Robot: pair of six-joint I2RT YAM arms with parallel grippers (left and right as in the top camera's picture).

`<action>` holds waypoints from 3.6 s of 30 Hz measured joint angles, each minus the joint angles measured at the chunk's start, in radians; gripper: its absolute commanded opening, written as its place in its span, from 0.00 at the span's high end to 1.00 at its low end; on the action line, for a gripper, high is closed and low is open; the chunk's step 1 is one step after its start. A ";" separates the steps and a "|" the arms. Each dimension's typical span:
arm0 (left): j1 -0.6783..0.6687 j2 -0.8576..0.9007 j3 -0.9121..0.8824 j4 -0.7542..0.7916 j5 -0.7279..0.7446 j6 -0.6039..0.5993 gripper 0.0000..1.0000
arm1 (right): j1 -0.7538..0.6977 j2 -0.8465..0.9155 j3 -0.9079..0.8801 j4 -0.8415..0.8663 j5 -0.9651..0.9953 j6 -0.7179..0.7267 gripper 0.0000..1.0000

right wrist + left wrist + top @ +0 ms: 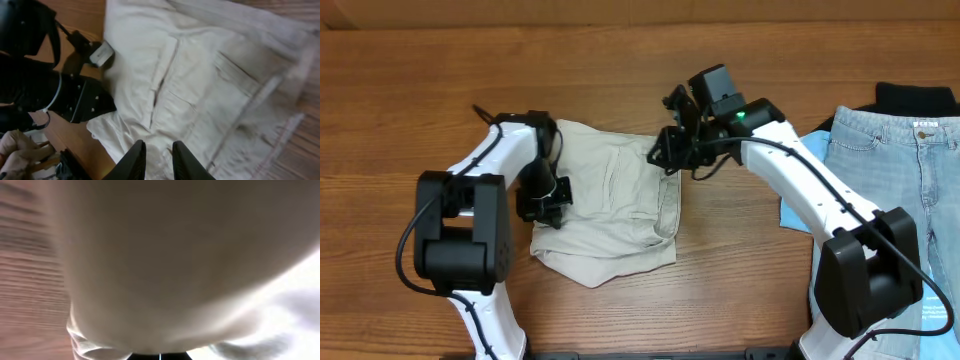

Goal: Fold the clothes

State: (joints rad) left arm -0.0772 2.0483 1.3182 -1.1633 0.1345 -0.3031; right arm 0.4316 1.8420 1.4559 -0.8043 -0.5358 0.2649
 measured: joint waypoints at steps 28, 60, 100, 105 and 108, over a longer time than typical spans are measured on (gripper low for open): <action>0.092 0.061 0.654 -0.287 0.170 0.096 0.00 | 0.083 0.160 -0.188 0.333 0.137 0.271 0.92; 0.063 -0.006 -0.088 0.640 0.521 -0.125 0.41 | 0.029 0.196 -0.185 0.332 -0.008 0.285 0.92; 0.595 0.072 0.384 0.616 0.493 -0.230 0.96 | 0.029 -0.092 -0.098 -0.027 0.054 0.179 0.96; 0.643 0.168 0.384 0.723 0.455 -0.395 0.77 | 0.029 -0.092 -0.098 -0.067 0.054 0.179 0.96; 0.650 0.236 0.384 0.785 0.467 -0.462 0.39 | 0.029 -0.092 -0.098 -0.082 0.054 0.179 0.96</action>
State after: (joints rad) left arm 0.5732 2.2845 1.7020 -0.3782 0.6018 -0.7654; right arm 0.4606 1.7504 1.3575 -0.8860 -0.4820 0.4438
